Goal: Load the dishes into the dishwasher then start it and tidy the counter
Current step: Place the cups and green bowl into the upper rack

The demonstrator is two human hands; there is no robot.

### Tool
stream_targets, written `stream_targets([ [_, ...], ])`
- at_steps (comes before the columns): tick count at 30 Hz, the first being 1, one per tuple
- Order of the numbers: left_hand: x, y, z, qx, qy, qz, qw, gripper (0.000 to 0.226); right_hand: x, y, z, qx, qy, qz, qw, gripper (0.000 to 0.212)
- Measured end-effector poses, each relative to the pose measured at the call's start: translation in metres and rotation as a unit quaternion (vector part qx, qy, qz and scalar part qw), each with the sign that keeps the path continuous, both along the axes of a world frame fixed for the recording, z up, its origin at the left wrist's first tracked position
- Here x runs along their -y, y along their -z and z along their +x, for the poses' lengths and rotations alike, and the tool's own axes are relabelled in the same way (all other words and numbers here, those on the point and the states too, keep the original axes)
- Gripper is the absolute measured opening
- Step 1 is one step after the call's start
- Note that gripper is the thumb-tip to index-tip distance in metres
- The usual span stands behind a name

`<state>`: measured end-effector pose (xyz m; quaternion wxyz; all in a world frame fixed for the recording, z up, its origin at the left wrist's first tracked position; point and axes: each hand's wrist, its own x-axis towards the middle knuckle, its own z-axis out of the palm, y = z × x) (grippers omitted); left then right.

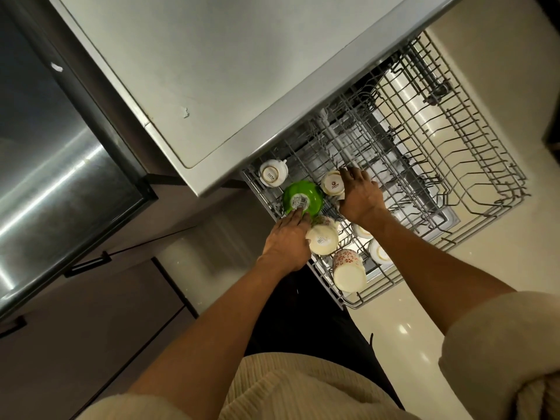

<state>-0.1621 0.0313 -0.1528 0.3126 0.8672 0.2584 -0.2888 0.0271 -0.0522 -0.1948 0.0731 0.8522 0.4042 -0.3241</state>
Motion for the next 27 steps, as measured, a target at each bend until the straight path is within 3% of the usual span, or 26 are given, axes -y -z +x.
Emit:
stream_targets([
  [10,-0.005,-0.036,-0.008,0.023,-0.026,0.026,0.999,0.07,0.007,-0.073,-0.062,-0.021,-0.002,0.068,0.997,0.075],
  [17,-0.017,-0.088,-0.04,0.119,-0.017,0.104,0.987,0.076,0.007,-0.134,-0.117,-0.037,-0.013,0.159,0.987,0.075],
  [27,-0.047,-0.162,-0.103,0.236,-0.129,0.19,0.944,0.077,-0.049,-0.21,-0.159,-0.013,-0.121,0.303,0.945,0.075],
])
